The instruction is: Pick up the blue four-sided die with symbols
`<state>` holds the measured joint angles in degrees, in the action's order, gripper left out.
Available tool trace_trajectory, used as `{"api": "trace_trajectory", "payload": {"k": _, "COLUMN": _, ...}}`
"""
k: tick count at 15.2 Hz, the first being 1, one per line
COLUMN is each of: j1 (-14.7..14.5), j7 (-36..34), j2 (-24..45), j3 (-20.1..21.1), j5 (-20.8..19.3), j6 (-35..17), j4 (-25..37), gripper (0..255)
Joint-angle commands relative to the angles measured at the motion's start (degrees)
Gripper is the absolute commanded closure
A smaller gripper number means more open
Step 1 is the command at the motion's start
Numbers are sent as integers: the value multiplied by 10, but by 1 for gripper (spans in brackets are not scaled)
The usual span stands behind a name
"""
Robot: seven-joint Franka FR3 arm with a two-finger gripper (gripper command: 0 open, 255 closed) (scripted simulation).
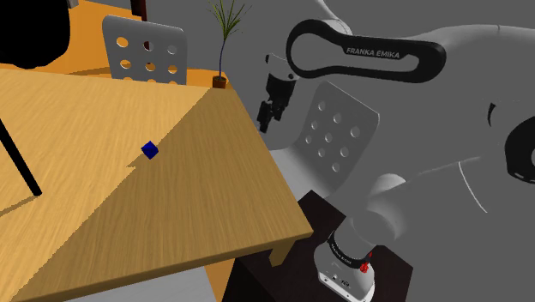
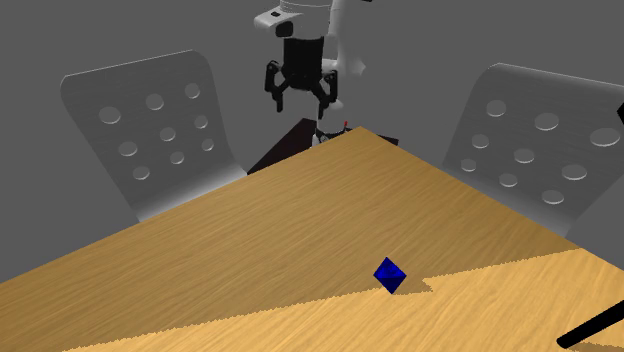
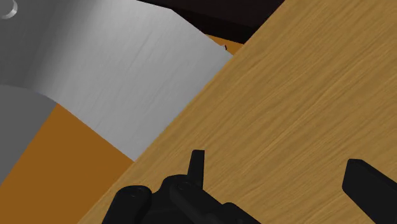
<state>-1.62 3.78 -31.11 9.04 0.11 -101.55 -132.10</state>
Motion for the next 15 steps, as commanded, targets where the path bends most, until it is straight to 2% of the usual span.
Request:
{"api": "trace_trajectory", "payload": {"k": 1, "j1": -5, "j7": -15, "j2": 41, "j3": 17, "j5": 3, "j6": -22, "j4": 20, "gripper": 0}}
{"api": "trace_trajectory", "payload": {"k": 8, "j1": -20, "j7": -62, "j2": 174, "j3": 68, "j5": -9, "j6": -70, "j4": 106, "gripper": 0}}
{"api": "trace_trajectory", "payload": {"k": 15, "j1": -41, "j7": -116, "j2": 318, "j3": 108, "j5": -52, "j6": -91, "j4": 224, "gripper": 0}}
